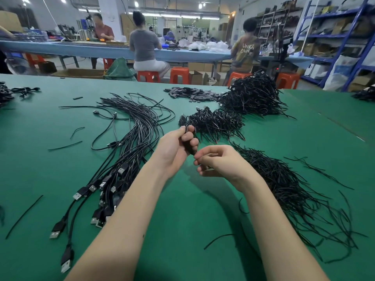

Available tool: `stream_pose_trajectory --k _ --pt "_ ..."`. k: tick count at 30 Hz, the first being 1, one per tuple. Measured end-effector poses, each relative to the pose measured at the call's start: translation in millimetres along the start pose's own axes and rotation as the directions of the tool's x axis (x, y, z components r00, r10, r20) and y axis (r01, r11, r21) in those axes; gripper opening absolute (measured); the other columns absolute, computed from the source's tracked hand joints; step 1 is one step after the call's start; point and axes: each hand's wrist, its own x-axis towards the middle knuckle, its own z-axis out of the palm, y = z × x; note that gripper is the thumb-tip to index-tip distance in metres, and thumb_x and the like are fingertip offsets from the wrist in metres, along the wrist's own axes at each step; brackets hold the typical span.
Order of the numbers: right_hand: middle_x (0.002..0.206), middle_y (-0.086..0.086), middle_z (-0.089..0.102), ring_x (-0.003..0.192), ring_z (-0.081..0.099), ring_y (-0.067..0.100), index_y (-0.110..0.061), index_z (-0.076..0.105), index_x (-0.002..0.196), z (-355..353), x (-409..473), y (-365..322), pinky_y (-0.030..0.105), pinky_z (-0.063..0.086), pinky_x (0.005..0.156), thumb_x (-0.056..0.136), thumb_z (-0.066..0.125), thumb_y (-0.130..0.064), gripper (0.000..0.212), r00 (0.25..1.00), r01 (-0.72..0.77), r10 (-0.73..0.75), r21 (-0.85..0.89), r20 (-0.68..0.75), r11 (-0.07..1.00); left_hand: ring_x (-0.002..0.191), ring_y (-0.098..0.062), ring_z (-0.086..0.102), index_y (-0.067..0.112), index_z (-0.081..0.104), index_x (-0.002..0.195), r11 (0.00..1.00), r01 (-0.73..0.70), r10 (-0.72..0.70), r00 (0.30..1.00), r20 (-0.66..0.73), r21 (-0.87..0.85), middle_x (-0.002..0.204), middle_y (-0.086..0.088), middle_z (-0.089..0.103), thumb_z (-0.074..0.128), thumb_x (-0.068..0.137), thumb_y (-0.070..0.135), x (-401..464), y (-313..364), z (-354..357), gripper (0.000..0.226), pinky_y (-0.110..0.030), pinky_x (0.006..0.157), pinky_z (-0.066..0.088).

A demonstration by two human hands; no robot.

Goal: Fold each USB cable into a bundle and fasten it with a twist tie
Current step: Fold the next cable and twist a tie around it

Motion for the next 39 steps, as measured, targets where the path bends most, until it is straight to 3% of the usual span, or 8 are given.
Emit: stream_pose_trajectory --k 7,11,14,19,22,31,34,39 --pt "0.11 0.005 0.075 0.08 0.072 0.016 -0.014 0.067 0.118 -17.3 5.1 2.4 0.028 0.059 0.07 0.095 0.07 -0.023 0.025 1.0 -0.001 0.005 0.264 -0.015 0.965 0.05 -0.007 0.023 0.013 0.049 0.086 0.969 0.163 -0.126 0.973 0.193 -0.186 0.06 0.01 0.021 0.034 0.105 0.021 -3.6 3.3 -5.5 0.026 -0.019 0.05 0.024" --pt "0.082 -0.007 0.071 0.059 0.056 0.006 -0.017 0.076 0.105 -19.2 6.2 3.0 0.017 0.048 0.056 0.092 0.073 -0.024 0.015 0.994 0.078 -0.066 0.14 -0.087 0.987 0.055 -0.009 0.027 0.012 0.052 0.09 0.98 0.188 -0.153 0.923 0.353 -0.069 0.065 0.008 0.019 0.04 0.103 0.027 -7.5 4.4 -8.7 0.024 -0.02 0.055 0.031" --pt "0.067 -0.008 0.066 0.055 0.053 0.004 -0.017 0.077 0.097 -13.4 9.4 3.7 0.017 0.048 0.054 0.09 0.076 -0.015 0.007 0.969 0.16 -0.142 0.072 -0.204 0.985 0.057 -0.011 0.036 0.008 0.048 0.088 0.989 0.008 -0.045 0.968 0.246 0.151 0.062 0.005 0.031 0.034 0.108 0.019 -2.5 -0.3 -6.0 0.026 -0.024 0.06 0.037" --pt "0.067 0.0 0.069 0.053 0.059 0.008 -0.009 0.075 0.096 -4.5 15.9 5.9 0.022 0.055 0.057 0.089 0.075 -0.004 0.008 0.93 0.233 -0.187 0.113 -0.318 0.966 0.065 -0.013 0.047 0.015 0.051 0.084 0.629 -0.241 0.277 0.958 0.077 0.739 0.061 0.009 0.046 0.031 0.108 0.021 1.3 -15.9 1.5 0.032 -0.028 0.069 0.039" --pt "0.069 0.001 0.072 0.054 0.061 0.009 -0.009 0.074 0.096 -2.5 18.0 8.4 0.023 0.057 0.059 0.09 0.072 -0.001 0.01 0.922 0.239 -0.168 0.172 -0.349 0.956 0.068 -0.008 0.051 0.018 0.049 0.088 0.438 -0.26 0.364 0.927 0.095 0.861 0.073 0.007 0.055 0.033 0.107 0.02 0.6 -22.7 3.3 0.025 -0.016 0.062 0.038" --pt "0.072 0.009 0.077 0.06 0.073 0.016 -0.005 0.078 0.093 1.1 20.1 13.4 0.027 0.059 0.062 0.084 0.079 0.0 0.01 0.904 0.244 -0.139 0.222 -0.404 0.944 0.102 -0.036 0.059 -0.003 0.049 0.116 0.315 -0.232 0.371 0.923 0.105 0.92 0.116 -0.021 0.061 0.035 0.102 0.003 -1.2 -29.9 10.3 0.021 -0.038 0.089 0.044" --pt "0.076 0.007 0.078 0.068 0.076 0.02 -0.018 0.078 0.088 2.2 21.1 16.8 0.039 0.063 0.077 0.081 0.083 -0.01 0.011 0.891 0.234 -0.159 0.128 -0.424 0.964 0.076 -0.023 0.068 0.001 0.047 0.114 0.384 -0.192 0.275 0.957 0.087 0.903 0.096 -0.016 0.065 0.034 0.103 0.008 -5.7 -25.3 8.1 0.018 -0.036 0.068 0.057" --pt "0.089 -0.008 0.078 0.082 0.075 0.014 -0.025 0.078 0.103 1.0 22.4 13.3 0.04 0.059 0.089 0.074 0.084 -0.043 0.034 0.88 0.243 -0.24 -0.045 -0.409 0.969 0.068 -0.019 0.055 0.006 0.044 0.096 0.327 -0.202 0.282 0.953 0.109 0.923 0.081 -0.005 0.059 0.033 0.101 0.007 -4.1 -26.6 9.4 0.013 -0.015 0.049 0.04"
